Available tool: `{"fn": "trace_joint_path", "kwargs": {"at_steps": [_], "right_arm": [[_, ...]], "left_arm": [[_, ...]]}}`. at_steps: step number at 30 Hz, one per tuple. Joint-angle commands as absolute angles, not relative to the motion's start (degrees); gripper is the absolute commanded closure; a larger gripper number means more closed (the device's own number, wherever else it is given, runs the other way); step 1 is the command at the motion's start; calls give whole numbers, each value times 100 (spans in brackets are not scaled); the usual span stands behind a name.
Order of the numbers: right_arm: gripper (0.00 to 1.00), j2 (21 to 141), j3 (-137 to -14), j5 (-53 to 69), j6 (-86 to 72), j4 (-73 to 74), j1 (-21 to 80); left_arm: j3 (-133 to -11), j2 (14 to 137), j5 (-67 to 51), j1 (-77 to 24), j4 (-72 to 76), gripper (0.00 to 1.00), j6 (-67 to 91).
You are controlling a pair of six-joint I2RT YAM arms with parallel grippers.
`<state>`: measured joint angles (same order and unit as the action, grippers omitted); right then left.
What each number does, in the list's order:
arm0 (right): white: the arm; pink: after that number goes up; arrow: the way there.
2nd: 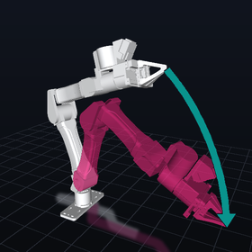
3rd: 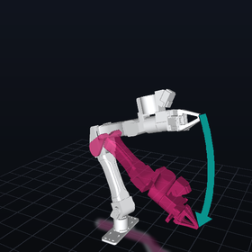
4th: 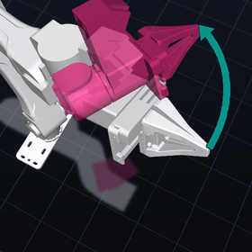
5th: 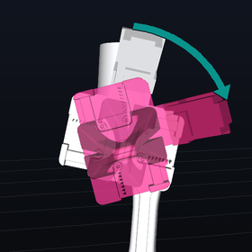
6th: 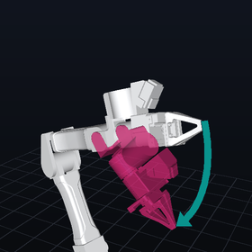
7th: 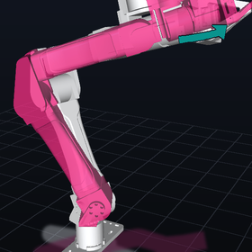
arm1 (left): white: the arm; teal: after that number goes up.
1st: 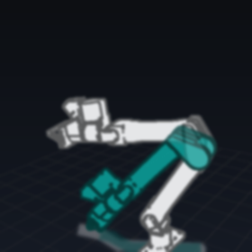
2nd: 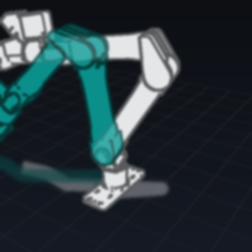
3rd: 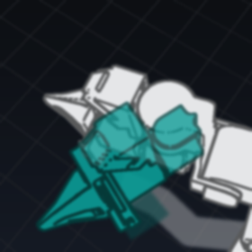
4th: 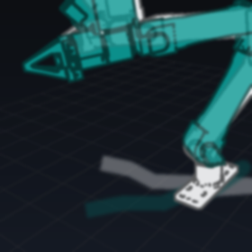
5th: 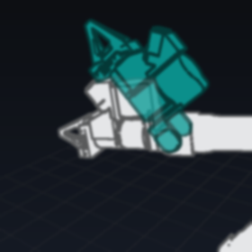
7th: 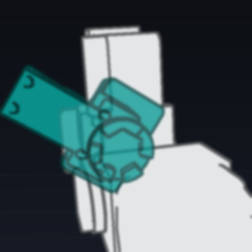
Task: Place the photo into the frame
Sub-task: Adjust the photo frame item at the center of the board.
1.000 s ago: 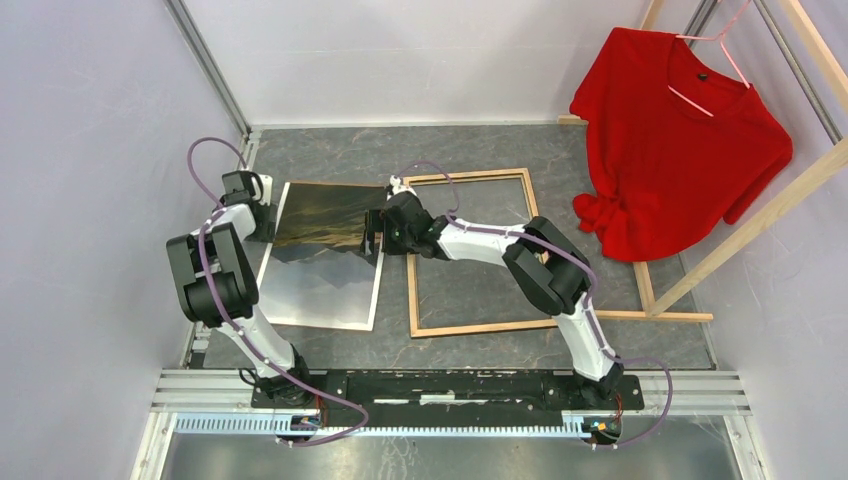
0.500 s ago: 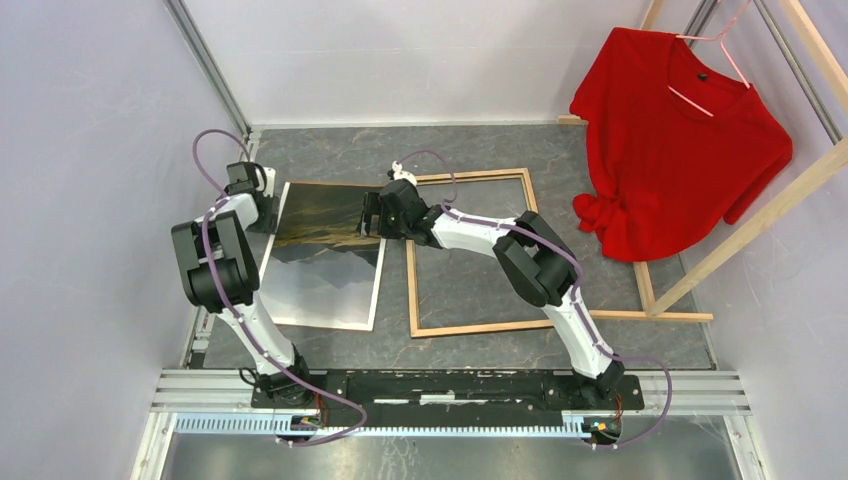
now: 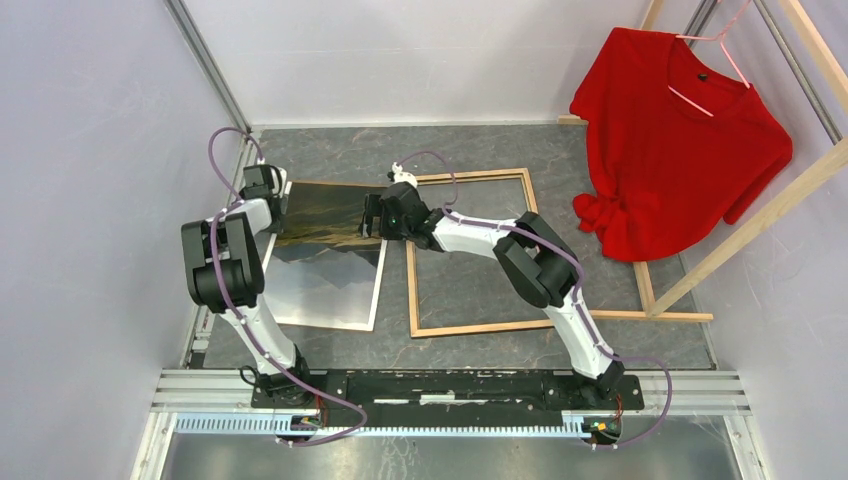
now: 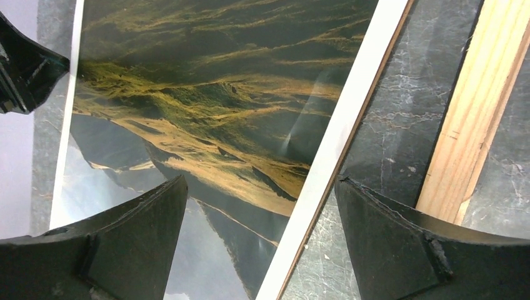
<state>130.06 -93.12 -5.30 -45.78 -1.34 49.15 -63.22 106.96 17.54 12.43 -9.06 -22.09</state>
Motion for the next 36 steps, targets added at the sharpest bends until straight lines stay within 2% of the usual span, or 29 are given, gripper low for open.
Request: {"fn": "trace_joint_path", "kwargs": {"at_steps": [1, 20, 36], "right_arm": [[5, 12677, -9286, -918, -4195, 231, 5097], [5, 12377, -9533, -1335, -3359, 358, 5349], [7, 12876, -9360, -444, -4433, 334, 5212]], "left_arm": [[-5897, 10942, 1654, 1091, -1198, 36, -2065], [-5746, 10972, 1856, 1067, -1072, 37, -2064], [-5808, 10922, 1818, 1068, -1143, 37, -2057]]}}
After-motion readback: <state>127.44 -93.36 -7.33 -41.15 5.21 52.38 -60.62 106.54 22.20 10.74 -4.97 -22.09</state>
